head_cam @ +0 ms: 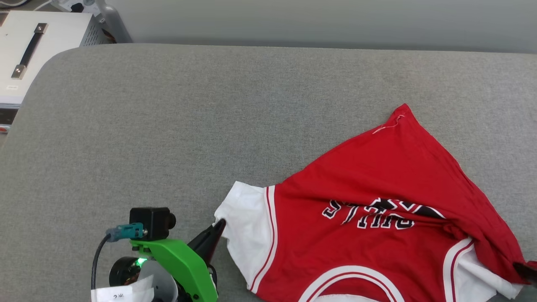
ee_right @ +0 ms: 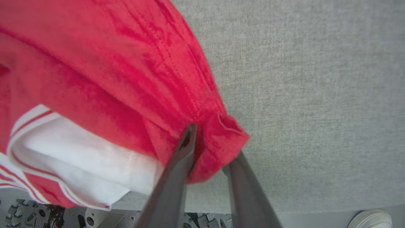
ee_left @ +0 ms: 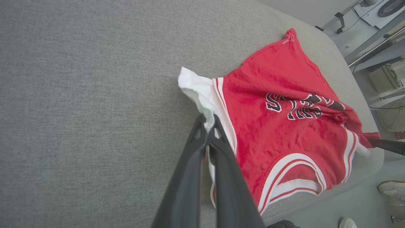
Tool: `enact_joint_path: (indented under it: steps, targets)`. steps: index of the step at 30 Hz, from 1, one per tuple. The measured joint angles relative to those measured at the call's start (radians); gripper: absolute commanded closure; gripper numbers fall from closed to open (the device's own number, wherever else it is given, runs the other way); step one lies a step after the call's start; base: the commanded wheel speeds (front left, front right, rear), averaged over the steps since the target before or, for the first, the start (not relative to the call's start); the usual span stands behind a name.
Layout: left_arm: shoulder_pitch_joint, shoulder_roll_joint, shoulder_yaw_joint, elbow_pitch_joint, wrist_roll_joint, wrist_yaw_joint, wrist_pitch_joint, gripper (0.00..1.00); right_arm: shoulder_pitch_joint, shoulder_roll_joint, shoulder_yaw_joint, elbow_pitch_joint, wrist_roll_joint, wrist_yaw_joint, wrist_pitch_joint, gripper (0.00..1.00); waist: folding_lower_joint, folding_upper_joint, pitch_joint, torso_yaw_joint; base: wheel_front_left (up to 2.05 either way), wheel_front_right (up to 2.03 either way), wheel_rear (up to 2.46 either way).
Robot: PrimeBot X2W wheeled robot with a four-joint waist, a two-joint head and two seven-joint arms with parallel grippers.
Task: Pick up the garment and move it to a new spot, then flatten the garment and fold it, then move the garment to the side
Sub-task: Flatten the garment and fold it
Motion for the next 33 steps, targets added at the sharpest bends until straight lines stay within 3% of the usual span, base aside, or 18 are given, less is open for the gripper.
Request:
enact_joint_path:
  steps: [6,14,24,33]
  targets:
    - [0.000,-0.004,-0.007,-0.044,-0.007,0.000,0.004,1.00,-0.030,-0.038,0.004,-0.116,0.049,0.000,0.057,0.00,0.0000,0.0000,-0.003,0.016,0.00,0.00,0.00]
    - [-0.003,0.001,-0.024,-0.069,0.002,0.000,0.013,1.00,-0.202,-0.065,0.058,-0.234,0.054,0.000,0.163,0.00,0.0000,0.0000,0.037,0.049,0.00,0.00,0.00]
    - [-0.059,-0.020,-0.047,-0.080,0.010,-0.018,0.011,1.00,-0.492,-0.088,0.173,-0.157,-0.007,0.000,0.248,0.00,0.0000,0.0000,0.137,0.122,0.00,0.00,0.00]
    - [-0.092,-0.058,-0.071,-0.059,0.003,-0.050,-0.012,1.00,-0.639,-0.126,0.229,-0.035,-0.038,0.000,0.264,0.00,0.0000,0.0000,0.225,0.211,0.00,0.00,0.00]
